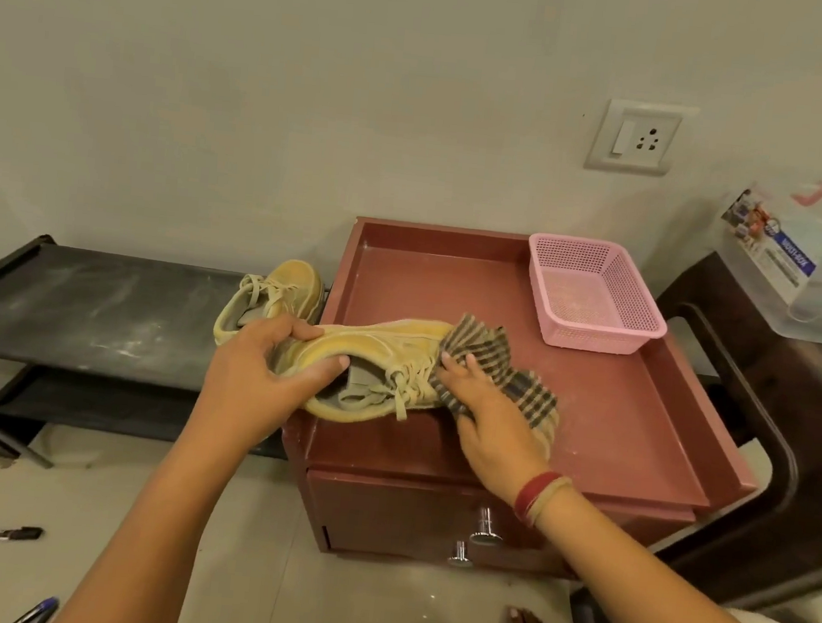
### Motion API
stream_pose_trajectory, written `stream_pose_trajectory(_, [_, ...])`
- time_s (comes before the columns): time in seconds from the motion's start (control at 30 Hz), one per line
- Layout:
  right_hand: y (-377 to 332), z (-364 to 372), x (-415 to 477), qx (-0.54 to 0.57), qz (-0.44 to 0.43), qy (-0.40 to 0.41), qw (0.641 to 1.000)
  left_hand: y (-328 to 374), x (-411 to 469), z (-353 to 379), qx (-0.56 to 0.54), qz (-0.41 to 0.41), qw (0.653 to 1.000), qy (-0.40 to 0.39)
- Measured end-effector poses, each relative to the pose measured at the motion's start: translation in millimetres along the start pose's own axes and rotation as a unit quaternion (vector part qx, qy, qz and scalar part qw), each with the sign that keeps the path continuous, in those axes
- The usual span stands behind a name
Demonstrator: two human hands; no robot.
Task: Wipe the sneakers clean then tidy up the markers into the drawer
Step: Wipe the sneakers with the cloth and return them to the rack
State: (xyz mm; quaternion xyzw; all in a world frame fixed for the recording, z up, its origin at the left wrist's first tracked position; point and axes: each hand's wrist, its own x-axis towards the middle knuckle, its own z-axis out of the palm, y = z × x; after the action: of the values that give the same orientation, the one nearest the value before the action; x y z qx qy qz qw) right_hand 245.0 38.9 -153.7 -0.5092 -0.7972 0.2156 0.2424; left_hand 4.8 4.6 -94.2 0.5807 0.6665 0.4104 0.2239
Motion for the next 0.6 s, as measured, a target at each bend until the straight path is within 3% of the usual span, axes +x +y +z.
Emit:
stream_pose_trajectory(0.1, [13.9, -10.5, -2.5, -0.125, -0.011, 0.013, 0.992, -0.9, 0.4, 0.9, -0.007, 0.001, 1.000, -0.008])
stream_pose_trajectory(0.17, [31.8, -16.6, 6.5, -0.128, 0.062, 0.041, 0.989, -1.5, 1.6, 1.1, -0.015, -0.008, 1.000, -0.013])
stream_pose_trajectory(0.23, [35.6, -20.4, 15.3, 0.067, 0.160, 0.103, 0.979, -4.4, 3.5, 1.4, -0.011, -0.015, 1.000, -0.019])
stream_pose_trajectory(0.27, [32.7, -21.9, 16.7, 0.162, 0.170, 0.155, 0.960, -6.5, 4.0, 1.8, -0.007, -0.016, 1.000, -0.021])
stream_pose_trajectory(0.33, [15.4, -23.4, 14.7, 0.247, 0.136, 0.211, 0.936, -8.6, 4.1, 1.6, -0.003, -0.015, 1.000, -0.023])
stream_pose_trajectory(0.4, [-6.4, -18.7, 12.3, 0.235, 0.063, 0.167, 0.956, -7.9, 2.3, 0.9, -0.001, -0.014, 1.000, -0.026])
stream_pose_trajectory(0.47, [-18.7, -4.2, 13.4, 0.167, 0.025, 0.074, 0.983, -6.5, -1.2, -0.2, -0.003, -0.007, 0.999, -0.034])
stream_pose_trajectory(0.53, [-15.9, 8.7, 14.8, 0.124, 0.022, 0.012, 0.992, -5.7, -4.8, -0.9, -0.002, -0.001, 0.999, -0.039])
stream_pose_trajectory(0.6, [-5.4, 13.6, 19.4, 0.131, 0.062, 0.002, 0.989, -5.9, -5.9, -0.9, 0.002, -0.002, 0.999, -0.048])
